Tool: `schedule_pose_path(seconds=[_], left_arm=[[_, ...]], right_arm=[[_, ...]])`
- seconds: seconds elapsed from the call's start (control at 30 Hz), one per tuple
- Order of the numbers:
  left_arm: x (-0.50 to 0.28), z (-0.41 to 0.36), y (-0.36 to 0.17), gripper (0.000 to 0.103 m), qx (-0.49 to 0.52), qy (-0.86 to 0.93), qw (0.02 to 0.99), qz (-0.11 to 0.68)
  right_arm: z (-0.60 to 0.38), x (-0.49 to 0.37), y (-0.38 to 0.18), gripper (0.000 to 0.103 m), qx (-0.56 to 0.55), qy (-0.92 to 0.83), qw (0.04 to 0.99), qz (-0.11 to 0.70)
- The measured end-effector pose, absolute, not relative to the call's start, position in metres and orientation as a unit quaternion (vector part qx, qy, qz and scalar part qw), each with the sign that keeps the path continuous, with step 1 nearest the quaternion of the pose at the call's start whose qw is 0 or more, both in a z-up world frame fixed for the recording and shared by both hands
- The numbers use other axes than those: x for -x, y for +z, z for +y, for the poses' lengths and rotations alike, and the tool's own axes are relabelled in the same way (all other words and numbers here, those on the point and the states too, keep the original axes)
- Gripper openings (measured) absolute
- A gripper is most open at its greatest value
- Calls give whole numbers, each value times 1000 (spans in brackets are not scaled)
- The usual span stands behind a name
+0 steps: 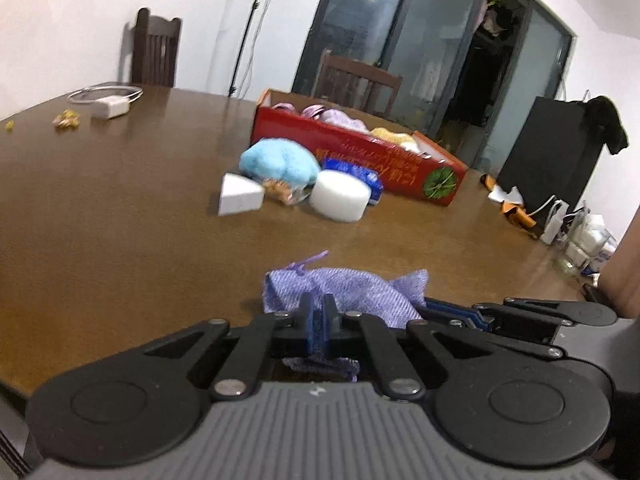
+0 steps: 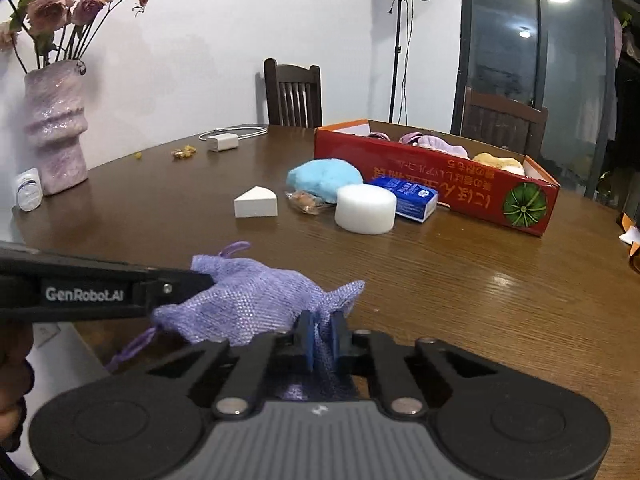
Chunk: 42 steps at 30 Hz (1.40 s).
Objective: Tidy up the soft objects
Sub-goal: 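Carry the pouch with the right tool and release it in the box, then withdraw the open right tool from the box toward the items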
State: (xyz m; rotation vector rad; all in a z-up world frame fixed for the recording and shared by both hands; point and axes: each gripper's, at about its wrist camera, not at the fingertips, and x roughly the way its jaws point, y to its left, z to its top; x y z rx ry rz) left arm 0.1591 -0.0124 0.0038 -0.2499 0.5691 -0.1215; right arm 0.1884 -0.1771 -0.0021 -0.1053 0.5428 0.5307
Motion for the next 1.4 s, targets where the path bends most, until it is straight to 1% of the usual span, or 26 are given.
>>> schedule_pose_path(seconds=[0.07, 0.2, 0.3, 0.37, 0.4, 0.5, 0.57, 0.63, 0.77, 0.83, 0.9, 0.93, 0.97, 1.0, 1.03, 1.13, 1.2, 1.27, 1.3, 1.33, 1.37, 1.4], left_arm=[[-170, -10, 14, 4, 131, -66, 953, 266], [-219, -7, 50, 4, 133, -97, 960, 225], [-283, -11, 81, 4, 136, -138, 961, 196], [-337, -13, 96, 4, 148, -144, 960, 192], [-369, -15, 100, 4, 152, -149, 956, 202], [-463, -25, 95, 3, 179, -155, 934, 267], [-516, -34, 82, 3, 187, -145, 921, 308], [-553, -46, 69, 3, 171, -146, 913, 340], [-592, -69, 40, 4, 87, -105, 914, 382], [-597, -70, 27, 5, 74, -97, 911, 394], [-599, -64, 23, 5, 94, -108, 902, 407], [-598, -62, 25, 11, 95, -112, 903, 405], [-597, -61, 26, 24, 89, -109, 905, 402], [-596, -59, 27, 29, 82, -100, 906, 403], [-596, -57, 29, 32, 78, -92, 907, 404], [-585, -43, 37, 32, 85, -87, 908, 400], [-575, -33, 51, 37, 84, -82, 913, 391], [-556, -23, 69, 45, 77, -79, 920, 376], [-545, -18, 79, 47, 72, -79, 924, 368], [-531, -10, 91, 53, 67, -75, 928, 357], [-519, -4, 101, 62, 63, -73, 932, 349], [-504, 4, 113, 67, 59, -68, 936, 339]], right_arm=[[-186, -199, 7, 7, 18, 265, 927, 265], [-209, -239, 43, 7, -35, 273, 932, 234], [-223, -289, 77, 7, -23, 267, 943, 195], [-231, -334, 95, 7, -15, 259, 949, 181], [-235, -364, 103, 7, -15, 253, 950, 184], [-236, -445, 109, 7, 10, 233, 950, 210], [-231, -495, 102, 7, 36, 224, 944, 238], [-223, -542, 89, 7, 50, 218, 936, 272], [-203, -599, 58, 7, 119, 183, 922, 319], [-200, -616, 43, 7, 122, 181, 906, 362], [-198, -622, 36, 8, 123, 187, 894, 388], [-196, -619, 34, 12, 134, 188, 890, 393], [-191, -620, 32, 14, 151, 190, 884, 400], [-185, -621, 26, 15, 167, 195, 872, 417], [-182, -623, 22, 14, 173, 202, 863, 430], [-183, -618, 29, 26, 170, 192, 872, 418], [-189, -607, 45, 30, 153, 193, 882, 401], [-198, -590, 64, 36, 137, 201, 891, 383], [-202, -579, 77, 37, 134, 204, 897, 369], [-208, -565, 90, 39, 132, 205, 903, 355], [-214, -551, 103, 40, 129, 205, 908, 341], [-219, -541, 116, 40, 126, 205, 913, 330]])
